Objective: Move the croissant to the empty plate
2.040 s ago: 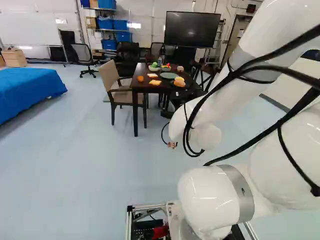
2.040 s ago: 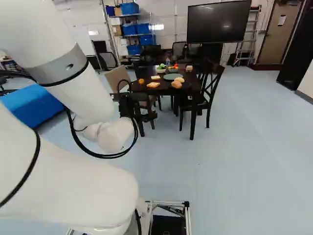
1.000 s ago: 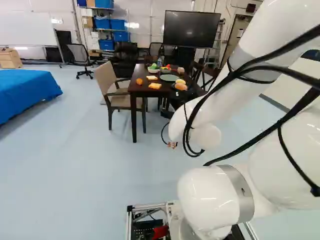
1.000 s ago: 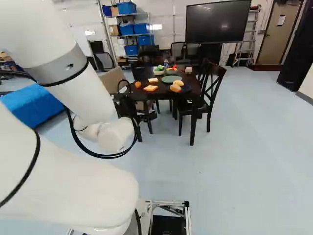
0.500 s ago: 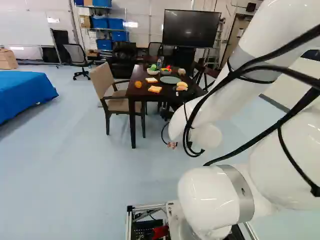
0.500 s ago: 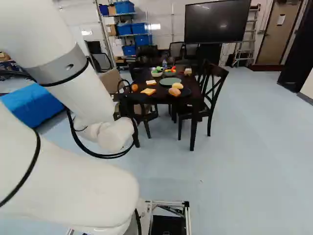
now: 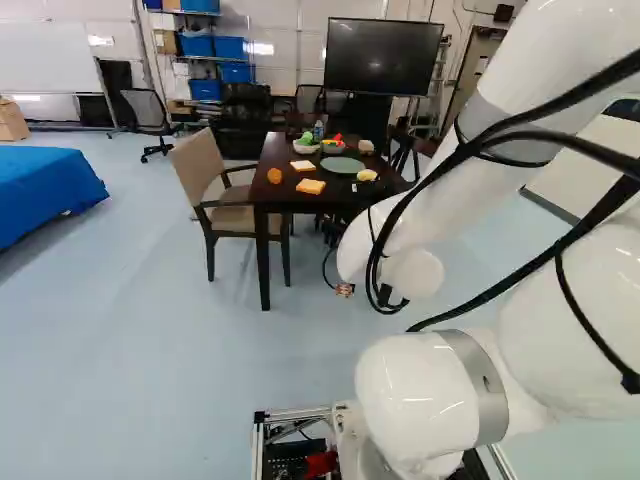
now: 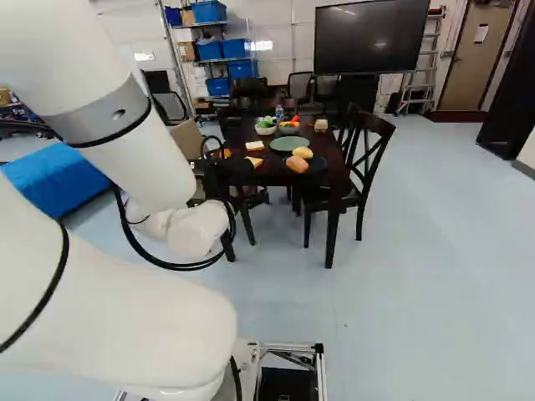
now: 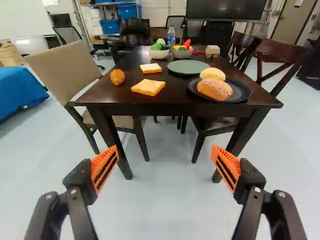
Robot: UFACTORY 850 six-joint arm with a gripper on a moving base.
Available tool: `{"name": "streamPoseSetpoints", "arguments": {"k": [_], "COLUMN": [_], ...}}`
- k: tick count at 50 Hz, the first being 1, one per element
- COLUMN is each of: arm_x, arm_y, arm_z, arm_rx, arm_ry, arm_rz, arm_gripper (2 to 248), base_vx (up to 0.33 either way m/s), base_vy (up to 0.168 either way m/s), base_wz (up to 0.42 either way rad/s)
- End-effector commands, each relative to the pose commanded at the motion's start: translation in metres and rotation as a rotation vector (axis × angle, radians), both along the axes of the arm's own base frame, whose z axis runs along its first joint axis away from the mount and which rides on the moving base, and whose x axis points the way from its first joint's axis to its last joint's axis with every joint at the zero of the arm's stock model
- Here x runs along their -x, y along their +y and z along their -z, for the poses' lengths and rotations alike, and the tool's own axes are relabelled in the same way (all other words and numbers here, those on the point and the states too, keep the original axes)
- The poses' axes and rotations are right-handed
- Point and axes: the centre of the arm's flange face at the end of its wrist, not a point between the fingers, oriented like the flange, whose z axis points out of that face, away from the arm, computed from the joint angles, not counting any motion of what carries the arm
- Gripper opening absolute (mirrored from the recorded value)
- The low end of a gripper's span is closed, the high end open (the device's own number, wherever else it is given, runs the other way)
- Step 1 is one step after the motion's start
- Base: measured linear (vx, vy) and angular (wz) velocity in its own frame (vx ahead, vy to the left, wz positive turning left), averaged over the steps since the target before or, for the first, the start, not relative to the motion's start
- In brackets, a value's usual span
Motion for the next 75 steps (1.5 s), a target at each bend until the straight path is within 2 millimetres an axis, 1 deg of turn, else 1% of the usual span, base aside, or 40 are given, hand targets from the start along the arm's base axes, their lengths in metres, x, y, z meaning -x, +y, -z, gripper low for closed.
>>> {"name": "streamPoseSetpoints", "arguments": {"k": [22,40,75], "arm_x": [0.0000,0.0000,0.0000], "arm_y": [0.0000,0.0000,0.0000], "arm_z": [0.0000,0.0000,0.0000], "arm_rx": [0.000,0.000,0.000], "arm_ry": [0.000,0.000,0.000], "arm_rz": [0.000,0.000,0.000], "arm_gripper": [247,247,247], "base_vx": [0.176,0.171,0.176], "base_vy": [0.000,0.036,0.004], "base_wz": [-0.009,0.149,-0.001]}}
